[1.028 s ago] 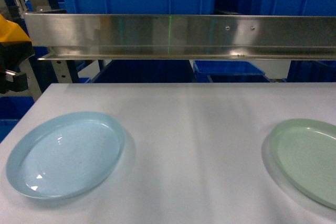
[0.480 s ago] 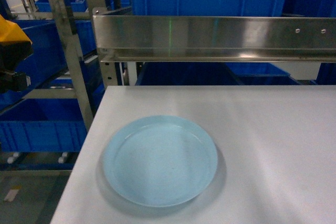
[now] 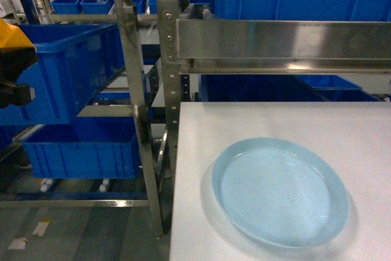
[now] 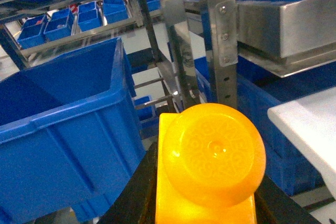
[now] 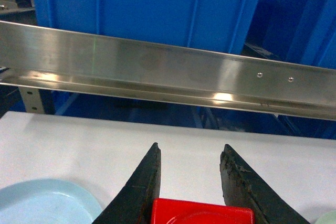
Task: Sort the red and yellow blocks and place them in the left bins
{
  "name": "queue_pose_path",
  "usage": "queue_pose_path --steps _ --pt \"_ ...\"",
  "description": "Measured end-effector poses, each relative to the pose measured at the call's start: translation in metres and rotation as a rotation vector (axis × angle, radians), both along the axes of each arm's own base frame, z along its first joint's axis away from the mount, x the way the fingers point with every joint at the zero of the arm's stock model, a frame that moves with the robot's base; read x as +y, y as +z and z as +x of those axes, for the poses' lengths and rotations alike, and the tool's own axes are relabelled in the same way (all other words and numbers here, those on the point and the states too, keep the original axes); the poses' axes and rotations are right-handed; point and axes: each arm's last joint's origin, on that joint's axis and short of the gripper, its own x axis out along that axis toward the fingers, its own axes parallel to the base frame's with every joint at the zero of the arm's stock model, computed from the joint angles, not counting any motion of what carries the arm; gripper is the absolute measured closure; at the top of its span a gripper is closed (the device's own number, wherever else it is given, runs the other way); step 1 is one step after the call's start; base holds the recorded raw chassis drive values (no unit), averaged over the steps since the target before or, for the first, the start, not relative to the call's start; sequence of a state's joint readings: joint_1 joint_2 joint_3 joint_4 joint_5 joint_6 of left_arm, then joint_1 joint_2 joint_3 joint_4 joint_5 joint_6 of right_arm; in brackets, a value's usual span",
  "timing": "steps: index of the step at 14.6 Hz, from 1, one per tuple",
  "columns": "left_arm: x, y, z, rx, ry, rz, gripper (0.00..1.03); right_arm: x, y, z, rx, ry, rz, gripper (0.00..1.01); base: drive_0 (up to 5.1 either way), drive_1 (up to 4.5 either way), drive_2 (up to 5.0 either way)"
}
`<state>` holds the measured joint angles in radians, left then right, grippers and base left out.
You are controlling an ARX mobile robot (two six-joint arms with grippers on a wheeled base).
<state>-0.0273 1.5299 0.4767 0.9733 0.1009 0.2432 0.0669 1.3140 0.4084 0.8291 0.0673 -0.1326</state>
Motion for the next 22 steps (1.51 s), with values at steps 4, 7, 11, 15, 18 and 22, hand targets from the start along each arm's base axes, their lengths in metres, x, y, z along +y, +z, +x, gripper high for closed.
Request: queue_pose_path --steps 4,7,11,15,18,22 --pt "0.0000 -0.0003 0.0000 0.003 0.000 0.000 0.76 0.0000 0.0003 0.0000 -0.002 0.000 0.000 0.73 -5.0 2.46 2.5" --pt "0.0000 -0.0001 0.0000 0.001 0.000 0.000 0.76 -0.0004 0.0003 0.0000 -0.003 -0.002 0.000 0.73 -4.9 2.53 2.5" --pt "0.0007 0.0000 0.0000 0.000 0.003 0.000 0.76 -0.0002 0.0000 -0.0001 0.000 -0.001 0.000 0.73 -5.0 2.48 2.5" --pt "0.0010 -0.0003 0.0000 0.003 0.003 0.000 0.76 -0.0004 0.0000 0.0000 -0.001 -0.002 0.000 0.73 -5.0 2.48 2.5" --pt "0.0006 -0.0006 0.0000 0.006 0.002 0.001 0.76 -0.0005 0.0000 0.0000 -0.001 -0.004 0.000 0.73 -4.9 2.58 2.6" --pt "0.0010 -0.0006 0.0000 0.005 0.004 0.001 0.76 -0.0001 0.0002 -0.0001 -0.003 -0.002 0.000 0.73 -5.0 2.48 2.5"
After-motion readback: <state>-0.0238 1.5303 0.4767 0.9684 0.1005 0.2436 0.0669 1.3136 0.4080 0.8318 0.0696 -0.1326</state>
